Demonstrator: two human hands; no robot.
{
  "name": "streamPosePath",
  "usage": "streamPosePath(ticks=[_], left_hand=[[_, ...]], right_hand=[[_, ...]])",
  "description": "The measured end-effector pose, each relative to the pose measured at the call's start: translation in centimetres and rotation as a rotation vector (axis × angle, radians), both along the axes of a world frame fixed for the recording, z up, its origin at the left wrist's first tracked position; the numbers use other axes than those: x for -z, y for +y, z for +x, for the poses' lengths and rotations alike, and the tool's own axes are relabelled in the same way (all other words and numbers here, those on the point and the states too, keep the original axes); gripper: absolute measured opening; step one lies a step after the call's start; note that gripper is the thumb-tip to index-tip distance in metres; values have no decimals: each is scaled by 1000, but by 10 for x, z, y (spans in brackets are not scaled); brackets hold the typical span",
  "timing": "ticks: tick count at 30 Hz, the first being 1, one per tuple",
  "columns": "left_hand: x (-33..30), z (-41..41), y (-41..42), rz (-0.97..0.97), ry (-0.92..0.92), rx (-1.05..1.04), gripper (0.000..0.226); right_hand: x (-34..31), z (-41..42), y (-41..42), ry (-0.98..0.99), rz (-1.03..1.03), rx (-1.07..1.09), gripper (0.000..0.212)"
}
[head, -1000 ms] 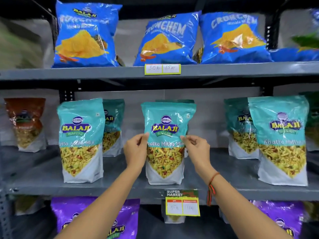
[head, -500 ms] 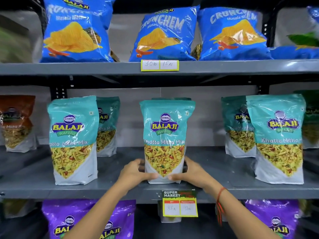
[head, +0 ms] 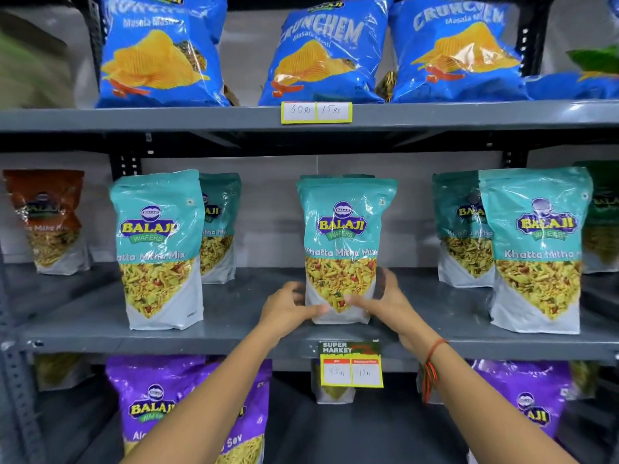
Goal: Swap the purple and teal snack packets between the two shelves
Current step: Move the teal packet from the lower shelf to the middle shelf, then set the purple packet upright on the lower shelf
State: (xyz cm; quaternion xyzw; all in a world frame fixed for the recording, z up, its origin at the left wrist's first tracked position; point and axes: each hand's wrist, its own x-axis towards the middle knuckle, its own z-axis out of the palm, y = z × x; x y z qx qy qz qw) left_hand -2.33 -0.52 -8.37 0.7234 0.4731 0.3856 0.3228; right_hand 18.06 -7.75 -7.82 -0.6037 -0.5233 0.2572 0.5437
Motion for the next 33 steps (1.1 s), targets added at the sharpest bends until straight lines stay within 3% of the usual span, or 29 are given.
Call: streamPosePath(ticks=[3, 8, 12, 16, 18, 22, 24, 29, 31, 33], left_hand=[[-1, -12, -19, 115, -151, -132, 71], [0, -45, -45, 312, -335, -328, 42], [39, -81, -53, 370, -407, -475, 25], [116, -126, -56, 331, -352, -610, 19], [163, -144, -56, 195, -334, -655, 21], [240, -168, -48, -192, -341, -644, 39], [265, -173, -41, -390, -258, -587, 47], [298, -171, -26, -483, -263, -368, 46], [309, -172, -19, -464, -276, -387, 45], [316, -173, -16, -467, -274, -385, 60]], right_hand=[[-4, -28, -18, -6, 201, 225, 111], [-4, -89, -42, -25, 418, 145, 77], [36, -138, -44, 159, 349, -84, 44], [116, -165, -32, 256, 77, -303, 13], [166, -168, -20, 280, -102, -307, 17], [251, -162, 13, 256, -416, -178, 78], [277, -162, 26, 209, -520, -218, 93], [315, -169, 48, 78, -565, -425, 76], [334, -167, 59, 94, -566, -446, 76], [341, -163, 61, 118, -541, -433, 72]])
